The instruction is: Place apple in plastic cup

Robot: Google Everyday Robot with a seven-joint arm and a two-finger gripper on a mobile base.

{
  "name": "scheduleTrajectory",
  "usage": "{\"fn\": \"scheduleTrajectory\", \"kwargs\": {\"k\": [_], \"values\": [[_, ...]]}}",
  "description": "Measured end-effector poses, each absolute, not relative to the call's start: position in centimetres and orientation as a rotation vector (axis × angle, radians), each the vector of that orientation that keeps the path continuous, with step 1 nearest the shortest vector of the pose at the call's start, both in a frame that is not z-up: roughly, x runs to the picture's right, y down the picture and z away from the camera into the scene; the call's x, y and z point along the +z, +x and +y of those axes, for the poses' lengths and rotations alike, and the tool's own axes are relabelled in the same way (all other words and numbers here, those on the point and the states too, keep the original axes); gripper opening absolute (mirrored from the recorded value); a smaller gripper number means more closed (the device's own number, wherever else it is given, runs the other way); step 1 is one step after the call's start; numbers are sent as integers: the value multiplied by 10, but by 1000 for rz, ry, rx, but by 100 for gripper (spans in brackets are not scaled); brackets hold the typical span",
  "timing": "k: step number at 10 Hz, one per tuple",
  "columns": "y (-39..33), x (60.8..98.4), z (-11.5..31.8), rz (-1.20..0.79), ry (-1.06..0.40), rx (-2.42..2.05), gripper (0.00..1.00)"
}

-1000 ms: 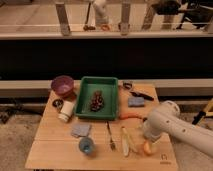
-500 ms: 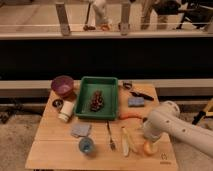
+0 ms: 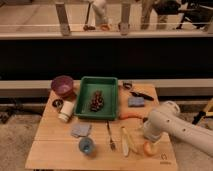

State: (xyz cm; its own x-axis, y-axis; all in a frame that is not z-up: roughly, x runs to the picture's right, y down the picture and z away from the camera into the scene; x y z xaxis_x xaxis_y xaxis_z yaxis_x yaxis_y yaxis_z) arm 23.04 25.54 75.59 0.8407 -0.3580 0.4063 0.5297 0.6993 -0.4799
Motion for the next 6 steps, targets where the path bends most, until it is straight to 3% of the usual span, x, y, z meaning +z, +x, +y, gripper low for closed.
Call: {"fn": "scheduleTrajectory", "kwargs": {"k": [6], "values": [[253,757,258,-394,-641,-484,80]]}}
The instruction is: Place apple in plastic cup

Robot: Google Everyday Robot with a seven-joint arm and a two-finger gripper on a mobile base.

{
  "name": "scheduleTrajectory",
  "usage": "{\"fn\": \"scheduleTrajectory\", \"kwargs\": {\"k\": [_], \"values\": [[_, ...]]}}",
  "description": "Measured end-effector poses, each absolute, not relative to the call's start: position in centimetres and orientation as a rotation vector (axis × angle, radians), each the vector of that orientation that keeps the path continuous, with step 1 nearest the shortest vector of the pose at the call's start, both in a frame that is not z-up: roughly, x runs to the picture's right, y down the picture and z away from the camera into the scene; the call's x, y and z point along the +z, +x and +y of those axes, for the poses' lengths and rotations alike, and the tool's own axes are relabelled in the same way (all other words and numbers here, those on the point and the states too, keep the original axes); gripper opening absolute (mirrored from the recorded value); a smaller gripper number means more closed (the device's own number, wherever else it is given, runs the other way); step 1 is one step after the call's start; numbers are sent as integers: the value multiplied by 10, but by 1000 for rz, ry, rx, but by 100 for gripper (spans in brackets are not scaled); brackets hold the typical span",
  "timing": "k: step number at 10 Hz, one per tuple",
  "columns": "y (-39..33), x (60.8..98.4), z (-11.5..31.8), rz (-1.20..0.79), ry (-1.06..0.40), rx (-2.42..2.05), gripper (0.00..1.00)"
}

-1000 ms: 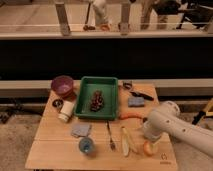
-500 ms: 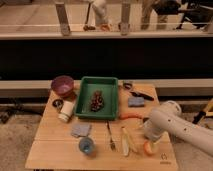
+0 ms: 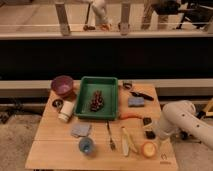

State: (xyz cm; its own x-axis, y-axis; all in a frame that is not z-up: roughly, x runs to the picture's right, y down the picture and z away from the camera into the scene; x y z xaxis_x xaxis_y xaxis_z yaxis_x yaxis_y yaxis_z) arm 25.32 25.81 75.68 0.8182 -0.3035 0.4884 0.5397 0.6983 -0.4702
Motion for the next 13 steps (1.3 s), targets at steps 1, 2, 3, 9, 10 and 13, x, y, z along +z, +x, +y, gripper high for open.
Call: {"fn": "scheduleTrajectory", "kwargs": {"k": [1,2,3,9,10,13], "values": [[251,756,261,-393,-647,-491,80],[247,755,263,-394,-652,-501,80],[248,753,265,-393,-654,-503,80],[257,746,283,-367,-677,-523,80],[257,745,284,-364,-679,-522,80],[258,745,286,-350,-683,-517,80]]}}
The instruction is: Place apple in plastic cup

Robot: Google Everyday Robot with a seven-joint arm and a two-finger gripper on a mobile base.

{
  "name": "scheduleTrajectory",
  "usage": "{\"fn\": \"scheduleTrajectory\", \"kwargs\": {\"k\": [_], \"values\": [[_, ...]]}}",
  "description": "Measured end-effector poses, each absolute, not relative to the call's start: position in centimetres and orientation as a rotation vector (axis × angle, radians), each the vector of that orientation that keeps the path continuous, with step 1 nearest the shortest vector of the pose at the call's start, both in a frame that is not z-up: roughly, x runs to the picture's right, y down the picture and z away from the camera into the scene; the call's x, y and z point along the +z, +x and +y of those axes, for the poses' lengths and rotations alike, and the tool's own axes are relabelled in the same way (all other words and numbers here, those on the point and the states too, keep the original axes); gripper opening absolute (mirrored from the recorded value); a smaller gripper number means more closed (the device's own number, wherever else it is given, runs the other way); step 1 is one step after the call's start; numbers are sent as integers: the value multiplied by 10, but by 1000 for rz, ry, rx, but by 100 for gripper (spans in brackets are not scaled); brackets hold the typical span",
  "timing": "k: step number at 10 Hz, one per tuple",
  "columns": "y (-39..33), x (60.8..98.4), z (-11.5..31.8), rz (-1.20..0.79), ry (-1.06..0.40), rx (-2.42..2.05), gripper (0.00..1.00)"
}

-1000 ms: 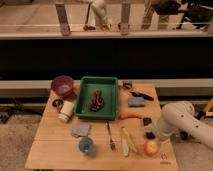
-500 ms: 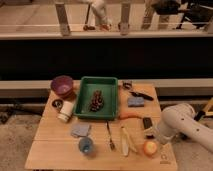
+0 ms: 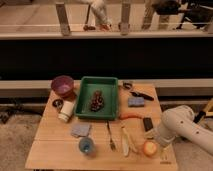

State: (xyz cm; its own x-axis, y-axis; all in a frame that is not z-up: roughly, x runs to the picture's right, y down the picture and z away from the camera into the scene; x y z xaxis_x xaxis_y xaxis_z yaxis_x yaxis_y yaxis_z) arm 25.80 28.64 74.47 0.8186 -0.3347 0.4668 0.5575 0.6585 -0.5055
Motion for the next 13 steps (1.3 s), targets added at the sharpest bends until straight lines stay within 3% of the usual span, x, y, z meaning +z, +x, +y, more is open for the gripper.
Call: {"fn": "scheduleTrajectory", "kwargs": {"k": [10,11,13], "values": [[246,748,291,-307,-680,-529,80],[245,749,292,-301,-679,-530,76],[245,749,291,-296,-676,-533,58]]}}
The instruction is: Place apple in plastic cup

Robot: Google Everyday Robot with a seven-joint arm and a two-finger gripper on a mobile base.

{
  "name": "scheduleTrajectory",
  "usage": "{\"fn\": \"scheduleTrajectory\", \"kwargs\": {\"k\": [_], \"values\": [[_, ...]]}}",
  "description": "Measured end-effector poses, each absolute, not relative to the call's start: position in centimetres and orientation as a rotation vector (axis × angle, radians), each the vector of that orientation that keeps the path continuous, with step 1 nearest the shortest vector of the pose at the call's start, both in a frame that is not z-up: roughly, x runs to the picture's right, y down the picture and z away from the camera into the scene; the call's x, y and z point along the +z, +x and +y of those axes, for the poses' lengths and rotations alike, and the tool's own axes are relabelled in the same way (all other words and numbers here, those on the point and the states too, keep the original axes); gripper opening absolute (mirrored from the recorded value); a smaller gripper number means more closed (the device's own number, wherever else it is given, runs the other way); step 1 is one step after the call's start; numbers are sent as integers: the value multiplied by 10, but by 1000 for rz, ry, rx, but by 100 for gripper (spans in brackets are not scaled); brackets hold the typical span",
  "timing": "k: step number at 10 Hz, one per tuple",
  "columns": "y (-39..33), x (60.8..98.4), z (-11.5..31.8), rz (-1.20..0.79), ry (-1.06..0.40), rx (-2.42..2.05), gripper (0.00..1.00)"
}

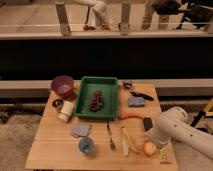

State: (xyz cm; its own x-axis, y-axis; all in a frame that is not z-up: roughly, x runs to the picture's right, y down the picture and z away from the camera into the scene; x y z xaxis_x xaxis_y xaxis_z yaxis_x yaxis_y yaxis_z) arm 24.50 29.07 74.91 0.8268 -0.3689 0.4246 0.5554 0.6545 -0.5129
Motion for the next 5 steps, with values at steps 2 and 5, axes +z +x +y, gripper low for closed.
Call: {"fn": "scheduleTrajectory", "kwargs": {"k": [2,5], "values": [[245,749,291,-292,-675,-534,35],[245,748,291,-289,-675,-535,11]]}}
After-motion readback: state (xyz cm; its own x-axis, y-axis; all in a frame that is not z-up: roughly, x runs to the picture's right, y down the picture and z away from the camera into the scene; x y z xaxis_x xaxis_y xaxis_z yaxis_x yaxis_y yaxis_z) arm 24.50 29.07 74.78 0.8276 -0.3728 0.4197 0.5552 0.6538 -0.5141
